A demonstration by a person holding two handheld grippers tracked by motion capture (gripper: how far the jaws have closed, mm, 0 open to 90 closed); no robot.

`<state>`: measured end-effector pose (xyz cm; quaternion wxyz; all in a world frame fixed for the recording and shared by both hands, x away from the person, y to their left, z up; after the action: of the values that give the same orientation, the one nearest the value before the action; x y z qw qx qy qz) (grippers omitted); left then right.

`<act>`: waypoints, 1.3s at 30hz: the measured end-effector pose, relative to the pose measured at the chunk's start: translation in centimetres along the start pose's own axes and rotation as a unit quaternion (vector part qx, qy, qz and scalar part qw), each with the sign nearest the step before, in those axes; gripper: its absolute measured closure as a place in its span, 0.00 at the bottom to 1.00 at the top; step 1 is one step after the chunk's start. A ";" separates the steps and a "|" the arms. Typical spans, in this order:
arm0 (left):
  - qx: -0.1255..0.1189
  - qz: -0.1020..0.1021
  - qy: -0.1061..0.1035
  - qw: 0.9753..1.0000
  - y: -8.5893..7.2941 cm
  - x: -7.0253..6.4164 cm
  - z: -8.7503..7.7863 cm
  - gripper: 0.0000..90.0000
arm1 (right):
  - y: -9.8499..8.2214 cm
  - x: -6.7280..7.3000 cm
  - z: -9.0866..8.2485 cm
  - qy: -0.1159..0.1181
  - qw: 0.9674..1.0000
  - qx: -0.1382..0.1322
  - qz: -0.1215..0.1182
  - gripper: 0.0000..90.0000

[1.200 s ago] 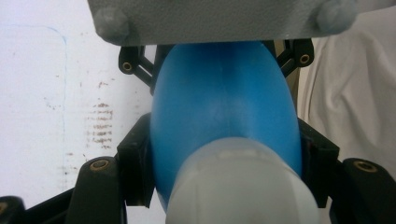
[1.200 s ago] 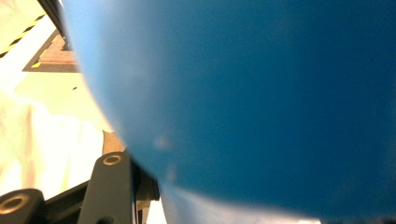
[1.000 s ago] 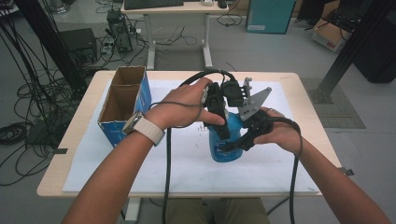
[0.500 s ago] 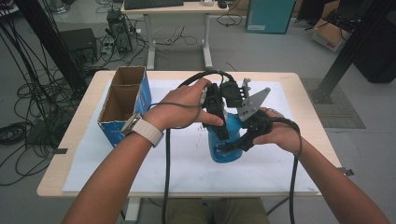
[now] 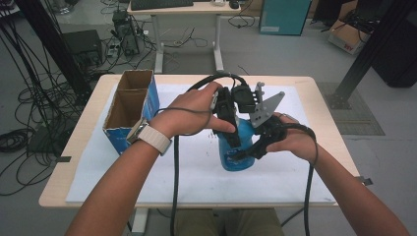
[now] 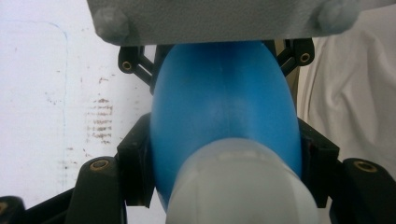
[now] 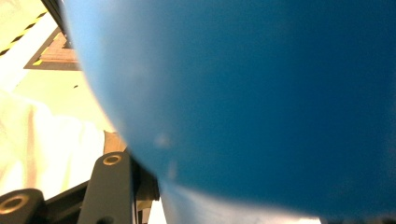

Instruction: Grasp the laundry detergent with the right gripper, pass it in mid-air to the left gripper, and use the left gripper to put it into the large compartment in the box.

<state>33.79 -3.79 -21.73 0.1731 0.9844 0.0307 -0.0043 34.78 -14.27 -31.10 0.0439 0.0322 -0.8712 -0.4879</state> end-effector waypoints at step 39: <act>0.002 -0.003 -0.002 1.000 0.0 0.0 -0.1 0.41 | 0.1 0.0 0.0 0.000 1.000 0.001 0.002 0.48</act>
<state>33.82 -3.71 -21.64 0.1715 0.9846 0.0330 -0.0065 34.80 -14.22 -31.01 0.0445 0.0309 -0.8719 -0.4866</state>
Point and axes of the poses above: each handheld gripper's, and its own axes: z roughly forward along the jaws, y roughly out of its top, x roughly to its left, the point moved 3 cm from there along z, roughly forward along the jaws, and after that the axes turned 5 degrees about -x, right-handed, at the moved point
